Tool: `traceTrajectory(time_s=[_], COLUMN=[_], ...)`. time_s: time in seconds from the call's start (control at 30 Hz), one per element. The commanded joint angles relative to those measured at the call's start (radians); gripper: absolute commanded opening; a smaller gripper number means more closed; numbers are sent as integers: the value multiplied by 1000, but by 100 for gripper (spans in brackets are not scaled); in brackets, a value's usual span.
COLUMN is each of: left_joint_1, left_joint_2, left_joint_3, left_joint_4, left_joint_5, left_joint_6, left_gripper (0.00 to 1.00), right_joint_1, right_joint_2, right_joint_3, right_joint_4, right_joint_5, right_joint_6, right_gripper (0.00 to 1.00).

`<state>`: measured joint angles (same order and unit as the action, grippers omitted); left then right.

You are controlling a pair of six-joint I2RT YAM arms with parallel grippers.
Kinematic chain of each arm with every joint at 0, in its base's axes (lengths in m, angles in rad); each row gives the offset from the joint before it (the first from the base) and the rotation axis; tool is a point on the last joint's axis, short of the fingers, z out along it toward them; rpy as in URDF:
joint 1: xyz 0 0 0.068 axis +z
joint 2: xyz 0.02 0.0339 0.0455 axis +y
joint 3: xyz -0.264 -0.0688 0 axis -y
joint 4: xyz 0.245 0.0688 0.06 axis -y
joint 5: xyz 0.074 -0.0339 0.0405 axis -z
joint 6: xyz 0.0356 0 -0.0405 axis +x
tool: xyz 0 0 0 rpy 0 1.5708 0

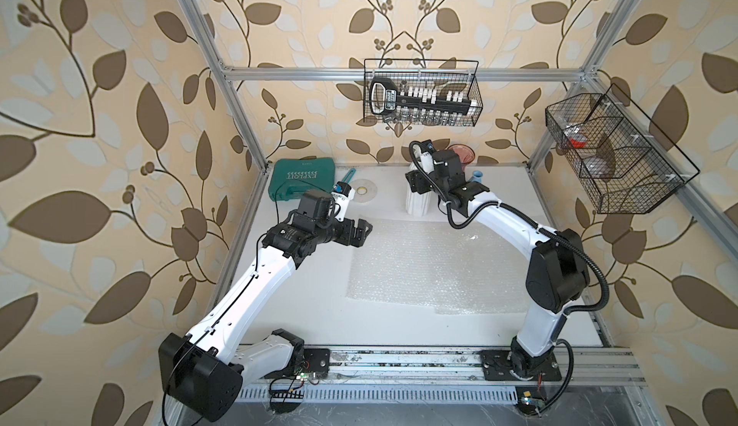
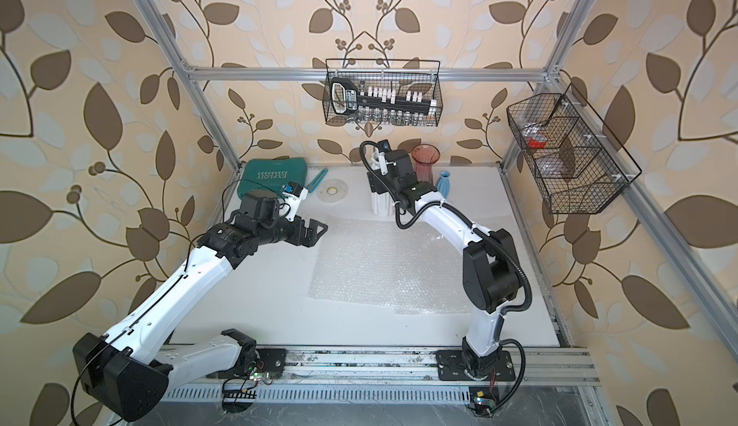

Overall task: Unwrap the vase from the bubble wrap
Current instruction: Place the vase at the center of the board.

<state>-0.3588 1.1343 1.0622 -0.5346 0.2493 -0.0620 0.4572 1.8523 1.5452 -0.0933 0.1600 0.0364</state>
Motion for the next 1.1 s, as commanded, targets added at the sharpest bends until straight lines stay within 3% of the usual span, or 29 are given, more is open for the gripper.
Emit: traceTrajectory(time_s=[0.0, 0.4, 1.07], left_joint_1=[13, 18, 24], left_joint_2=[-7, -4, 1], left_joint_3=[-6, -5, -4], left_joint_4=[30, 29, 27], left_joint_5=[-11, -3, 10], left_joint_6=[-11, -8, -1], left_gripper=[99, 99, 99], right_joint_1=[-6, -23, -47], right_joint_2=[22, 124, 263], right_joint_3=[74, 109, 220], right_joint_4=[150, 257, 276], right_joint_5=[70, 143, 233], right_joint_6=[7, 47, 24], right_gripper=[67, 66, 66])
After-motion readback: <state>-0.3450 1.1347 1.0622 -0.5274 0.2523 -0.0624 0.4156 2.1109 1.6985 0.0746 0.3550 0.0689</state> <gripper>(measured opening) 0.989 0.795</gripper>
